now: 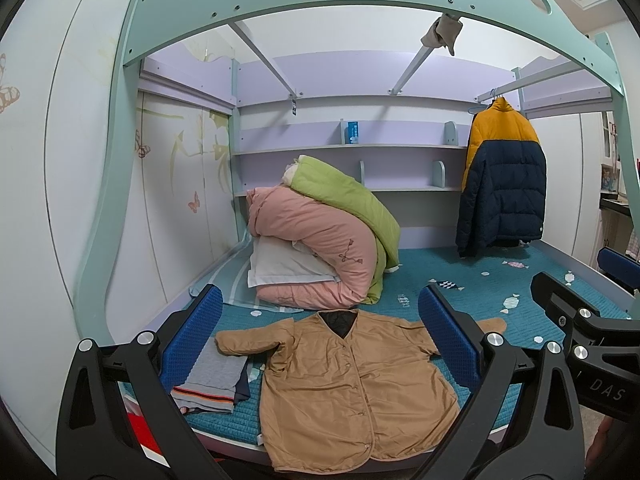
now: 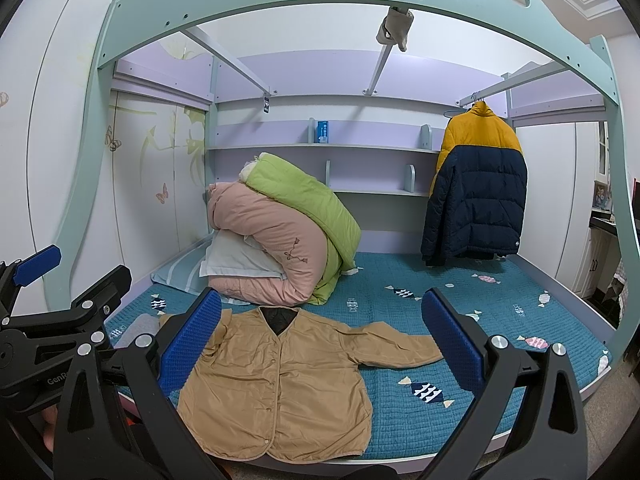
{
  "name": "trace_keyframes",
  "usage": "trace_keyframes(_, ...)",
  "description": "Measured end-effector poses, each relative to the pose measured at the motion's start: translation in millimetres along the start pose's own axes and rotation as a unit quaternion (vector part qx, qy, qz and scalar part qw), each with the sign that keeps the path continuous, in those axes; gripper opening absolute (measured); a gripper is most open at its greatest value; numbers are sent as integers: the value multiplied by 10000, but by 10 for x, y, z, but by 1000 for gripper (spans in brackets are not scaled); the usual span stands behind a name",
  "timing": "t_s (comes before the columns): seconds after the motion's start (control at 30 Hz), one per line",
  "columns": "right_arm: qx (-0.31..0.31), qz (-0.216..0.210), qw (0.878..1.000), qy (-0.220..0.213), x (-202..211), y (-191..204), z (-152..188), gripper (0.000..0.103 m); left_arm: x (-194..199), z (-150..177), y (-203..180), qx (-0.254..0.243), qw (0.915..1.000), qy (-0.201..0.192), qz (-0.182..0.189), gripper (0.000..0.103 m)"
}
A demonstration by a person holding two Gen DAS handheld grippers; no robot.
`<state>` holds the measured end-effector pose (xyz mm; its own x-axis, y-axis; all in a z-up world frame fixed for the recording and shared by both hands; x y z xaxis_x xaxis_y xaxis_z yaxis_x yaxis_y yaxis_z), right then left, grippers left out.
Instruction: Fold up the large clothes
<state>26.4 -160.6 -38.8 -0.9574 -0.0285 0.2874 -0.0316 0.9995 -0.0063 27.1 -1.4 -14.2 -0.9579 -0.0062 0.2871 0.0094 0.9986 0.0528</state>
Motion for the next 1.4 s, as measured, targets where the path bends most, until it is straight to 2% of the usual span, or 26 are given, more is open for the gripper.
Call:
trace_keyframes(1.0,-27,-5,10000,52,-43,-24,51,97,-161,170,169,-19,10000,89,-14,98)
trace_keyframes(1.4,-27,-18,9996,282,-316,5,203,97,-323,211,162,-74,9994,324,-39,98)
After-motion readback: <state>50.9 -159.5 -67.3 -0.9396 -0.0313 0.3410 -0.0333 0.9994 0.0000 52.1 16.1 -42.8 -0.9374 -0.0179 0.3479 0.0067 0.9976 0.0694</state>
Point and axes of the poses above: each gripper's, at about its wrist camera, not at the fingertips, and x roughly against the way its jaws point, y to its left, z to its underside, the point moved 2 cm from there along -x, roughly the way its jaws point, and after that the axes turned 4 degrees about y, right-handed, at the moved point
